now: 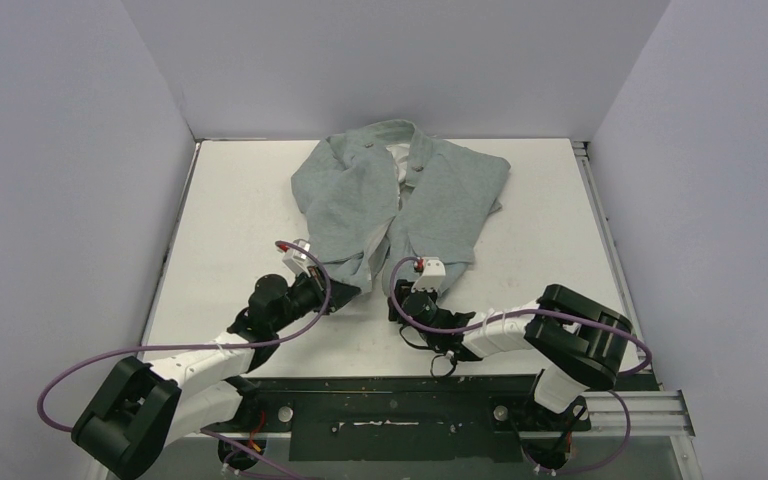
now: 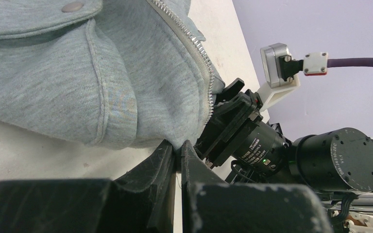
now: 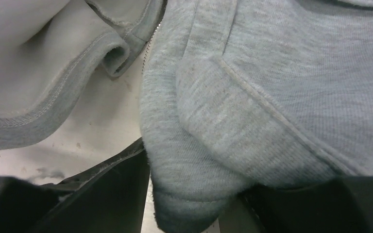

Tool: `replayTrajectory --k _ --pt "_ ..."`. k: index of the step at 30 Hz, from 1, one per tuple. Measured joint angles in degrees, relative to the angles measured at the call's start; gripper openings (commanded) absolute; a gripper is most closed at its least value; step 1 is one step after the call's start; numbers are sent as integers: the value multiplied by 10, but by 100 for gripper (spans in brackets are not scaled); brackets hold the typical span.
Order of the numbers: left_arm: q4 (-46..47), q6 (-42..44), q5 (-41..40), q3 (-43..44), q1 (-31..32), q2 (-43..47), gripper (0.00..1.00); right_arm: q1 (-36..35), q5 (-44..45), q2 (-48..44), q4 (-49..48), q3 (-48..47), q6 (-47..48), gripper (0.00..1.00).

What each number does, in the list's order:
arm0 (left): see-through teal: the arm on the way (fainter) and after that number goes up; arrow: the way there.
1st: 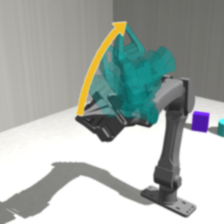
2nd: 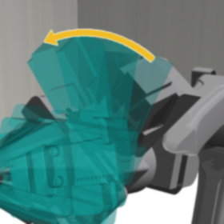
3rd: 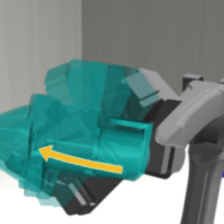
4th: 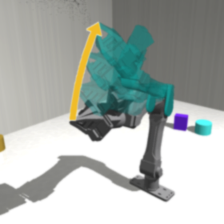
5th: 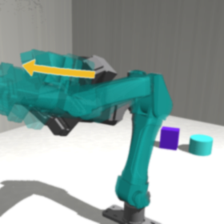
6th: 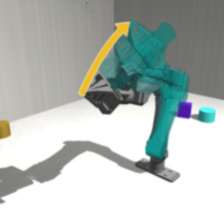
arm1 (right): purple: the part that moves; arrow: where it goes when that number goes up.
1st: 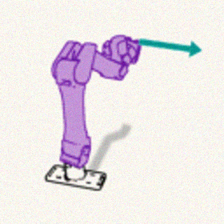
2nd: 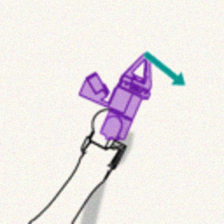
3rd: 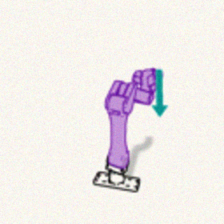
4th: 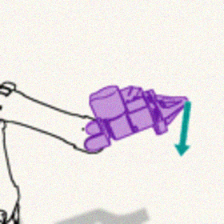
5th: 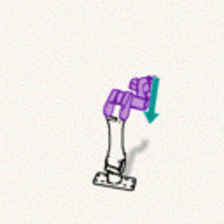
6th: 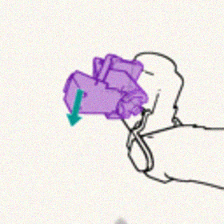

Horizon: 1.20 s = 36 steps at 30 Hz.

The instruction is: Zip up the jacket

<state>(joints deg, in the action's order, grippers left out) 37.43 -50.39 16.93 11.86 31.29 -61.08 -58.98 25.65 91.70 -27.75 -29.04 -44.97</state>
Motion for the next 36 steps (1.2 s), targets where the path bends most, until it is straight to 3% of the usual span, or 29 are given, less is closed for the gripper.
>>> replayTrajectory --k 4,16,22,29,36 --pt "0 -1 0 -1 0 1 0 1 0 -1 26 -8 13 45" --pt "1 -5 0 -2 -3 1 0 1 4 0 78 -30 51 10" --pt "2 -13 2 -3 -8 2 0 16 -31 -14 64 -25 56 6" --pt "34 -35 2 -3 -14 24 3 141 -245 -134 -152 119 8 5" --pt "131 -56 -27 -3 -14 50 0 193 -413 -123 -371 135 -76 6"
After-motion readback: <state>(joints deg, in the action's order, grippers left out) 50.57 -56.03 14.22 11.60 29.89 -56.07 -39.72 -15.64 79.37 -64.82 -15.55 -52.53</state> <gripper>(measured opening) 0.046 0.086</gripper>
